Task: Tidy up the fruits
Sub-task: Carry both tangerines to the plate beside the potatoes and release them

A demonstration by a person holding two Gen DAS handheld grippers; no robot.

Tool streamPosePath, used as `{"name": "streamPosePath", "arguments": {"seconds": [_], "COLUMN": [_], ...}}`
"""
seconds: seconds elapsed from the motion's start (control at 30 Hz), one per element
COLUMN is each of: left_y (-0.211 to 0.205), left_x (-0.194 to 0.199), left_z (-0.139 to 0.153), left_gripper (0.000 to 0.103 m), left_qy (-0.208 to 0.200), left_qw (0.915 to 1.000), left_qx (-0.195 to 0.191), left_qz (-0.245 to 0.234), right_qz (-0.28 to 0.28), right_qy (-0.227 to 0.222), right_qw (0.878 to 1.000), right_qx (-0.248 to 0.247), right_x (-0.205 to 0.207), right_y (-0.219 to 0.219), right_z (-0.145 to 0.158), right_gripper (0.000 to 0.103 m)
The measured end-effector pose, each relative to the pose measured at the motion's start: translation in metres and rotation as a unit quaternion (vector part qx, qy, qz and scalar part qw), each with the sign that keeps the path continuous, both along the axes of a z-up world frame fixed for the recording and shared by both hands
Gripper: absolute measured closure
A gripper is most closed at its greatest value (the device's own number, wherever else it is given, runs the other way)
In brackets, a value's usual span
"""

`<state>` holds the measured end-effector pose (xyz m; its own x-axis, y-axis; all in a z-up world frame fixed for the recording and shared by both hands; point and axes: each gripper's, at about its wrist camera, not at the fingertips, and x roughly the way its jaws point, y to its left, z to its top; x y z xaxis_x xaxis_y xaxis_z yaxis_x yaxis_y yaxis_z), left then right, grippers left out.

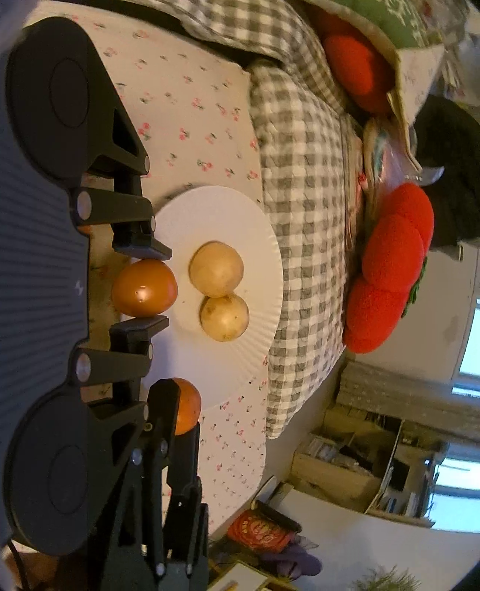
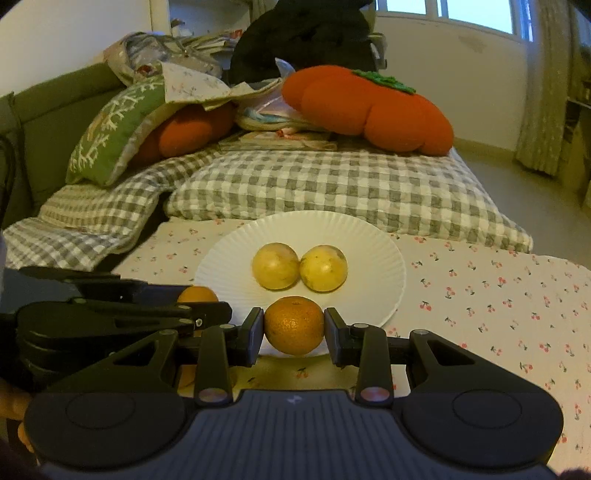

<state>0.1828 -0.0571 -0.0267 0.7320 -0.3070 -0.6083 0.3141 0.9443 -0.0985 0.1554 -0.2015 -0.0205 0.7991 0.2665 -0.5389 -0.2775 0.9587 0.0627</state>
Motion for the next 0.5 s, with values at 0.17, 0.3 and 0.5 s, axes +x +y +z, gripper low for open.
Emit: {"name": "streamPosePath", "arguments": {"seconds": [0.17,0.3,0.5], "left_y": [-0.003,-0.004,-0.004], "left_x": [0.014,0.023,0.031], "left_z": [-0.012,-0.017,-0.026], "left_gripper": [0.077,0.077,0.077], "left_qy": [-0.01,-0.014,-0.021], "left_qw": [0.9996,0.9996,0.9994], "left_qx": [0.023,0.02,0.025], "left_qz": [-0.012,-0.012,-0.008], "right_qz": [-0.004,-0.014,-0.019], "right_qy": [0.014,0.036,0.048], "right_qw": [1.0,0.998,0.996], "right_qx": [-0.003,0.039,0.072], "right_x": [0.017,0.028,0.035], "right_y": [-0.004,-0.009,-0.011], "right_z": [-0.011,-0.019,-0.024], "right_gripper": [0.071,0.071,0.071]}}
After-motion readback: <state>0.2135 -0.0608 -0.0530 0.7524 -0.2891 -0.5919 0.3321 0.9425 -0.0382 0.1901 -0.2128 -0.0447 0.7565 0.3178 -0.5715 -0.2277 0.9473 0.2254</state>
